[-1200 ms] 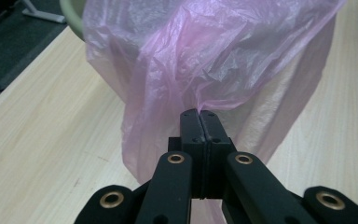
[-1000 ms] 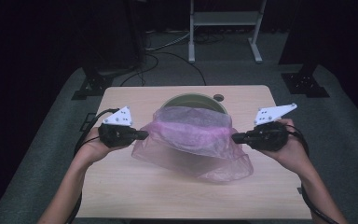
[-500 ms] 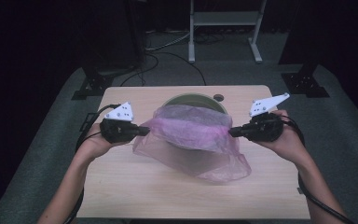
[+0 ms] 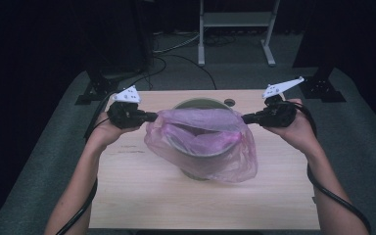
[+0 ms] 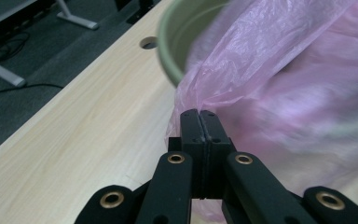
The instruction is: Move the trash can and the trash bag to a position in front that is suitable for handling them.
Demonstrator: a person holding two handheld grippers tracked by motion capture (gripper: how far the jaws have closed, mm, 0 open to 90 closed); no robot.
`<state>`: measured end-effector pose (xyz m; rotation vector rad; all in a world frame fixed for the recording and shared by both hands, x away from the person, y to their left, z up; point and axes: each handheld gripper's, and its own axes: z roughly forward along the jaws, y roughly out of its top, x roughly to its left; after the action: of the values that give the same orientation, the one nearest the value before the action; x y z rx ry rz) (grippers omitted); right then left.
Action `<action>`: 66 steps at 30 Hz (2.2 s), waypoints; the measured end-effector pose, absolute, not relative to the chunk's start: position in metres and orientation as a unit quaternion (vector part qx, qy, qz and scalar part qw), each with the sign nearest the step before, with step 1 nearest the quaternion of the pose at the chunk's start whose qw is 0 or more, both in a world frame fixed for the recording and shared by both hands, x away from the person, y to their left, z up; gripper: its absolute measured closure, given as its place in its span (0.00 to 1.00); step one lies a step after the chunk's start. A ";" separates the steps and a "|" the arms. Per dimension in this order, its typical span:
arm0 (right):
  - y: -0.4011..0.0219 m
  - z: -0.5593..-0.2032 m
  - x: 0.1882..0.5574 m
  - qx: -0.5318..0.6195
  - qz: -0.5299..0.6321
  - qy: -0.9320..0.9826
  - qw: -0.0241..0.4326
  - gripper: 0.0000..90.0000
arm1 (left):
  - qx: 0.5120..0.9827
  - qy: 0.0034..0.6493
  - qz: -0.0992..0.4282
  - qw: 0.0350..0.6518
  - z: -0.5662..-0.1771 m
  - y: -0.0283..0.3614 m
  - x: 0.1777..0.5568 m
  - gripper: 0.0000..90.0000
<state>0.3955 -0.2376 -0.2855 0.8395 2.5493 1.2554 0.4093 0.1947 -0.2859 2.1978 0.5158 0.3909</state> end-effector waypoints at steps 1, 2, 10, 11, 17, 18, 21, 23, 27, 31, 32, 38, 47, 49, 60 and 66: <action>-0.237 -0.288 0.400 0.289 0.418 0.857 0.088 1.00 | 0.874 0.210 0.156 0.409 -0.288 0.194 0.414 1.00; -0.235 -0.290 0.404 0.293 0.413 0.858 0.087 1.00 | 0.873 0.215 0.155 0.409 -0.289 0.193 0.418 1.00; -0.229 -0.319 0.431 0.331 0.394 0.854 0.070 1.00 | 0.867 0.257 0.142 0.402 -0.315 0.185 0.454 1.00; -0.229 -0.323 0.433 0.335 0.393 0.854 0.065 1.00 | 0.866 0.261 0.138 0.403 -0.319 0.184 0.458 1.00; -0.232 -0.339 0.439 0.349 0.404 0.845 0.046 1.00 | 0.856 0.280 0.125 0.416 -0.338 0.175 0.469 1.00; -0.233 -0.340 0.440 0.351 0.400 0.845 0.050 1.00 | 0.854 0.285 0.124 0.419 -0.338 0.174 0.471 1.00; -0.231 -0.345 0.443 0.360 0.383 0.850 0.051 1.00 | 0.856 0.286 0.122 0.412 -0.340 0.167 0.476 1.00; -0.231 -0.348 0.444 0.360 0.382 0.850 0.048 1.00 | 0.859 0.287 0.118 0.407 -0.343 0.163 0.479 1.00; -0.231 -0.354 0.444 0.360 0.384 0.849 0.043 1.00 | 0.862 0.288 0.107 0.403 -0.349 0.159 0.481 1.00; -0.230 -0.357 0.442 0.359 0.377 0.853 0.042 1.00 | 0.863 0.289 0.102 0.402 -0.351 0.159 0.482 1.00; -0.230 -0.358 0.442 0.357 0.376 0.854 0.043 1.00 | 0.863 0.291 0.100 0.401 -0.351 0.159 0.481 1.00; -0.230 -0.367 0.439 0.359 0.356 0.862 0.044 1.00 | 0.874 0.295 0.101 0.374 -0.362 0.162 0.480 1.00; -0.239 -0.384 0.431 0.362 0.361 0.859 0.025 1.00 | 0.867 0.313 0.077 0.379 -0.389 0.182 0.470 1.00; -0.241 -0.388 0.429 0.363 0.369 0.856 0.020 1.00 | 0.867 0.309 0.070 0.386 -0.393 0.182 0.466 1.00; -0.274 -0.363 0.405 0.346 0.421 0.837 0.046 0.71 | 0.858 0.269 0.067 0.432 -0.359 0.213 0.440 0.66; -0.284 -0.336 0.387 0.318 0.443 0.836 0.057 0.64 | 0.862 0.228 0.050 0.451 -0.347 0.215 0.419 0.54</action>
<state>0.3867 -0.2835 -0.3360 0.9644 2.5358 1.3422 0.4192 0.2147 -0.3465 2.1294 0.5636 0.1232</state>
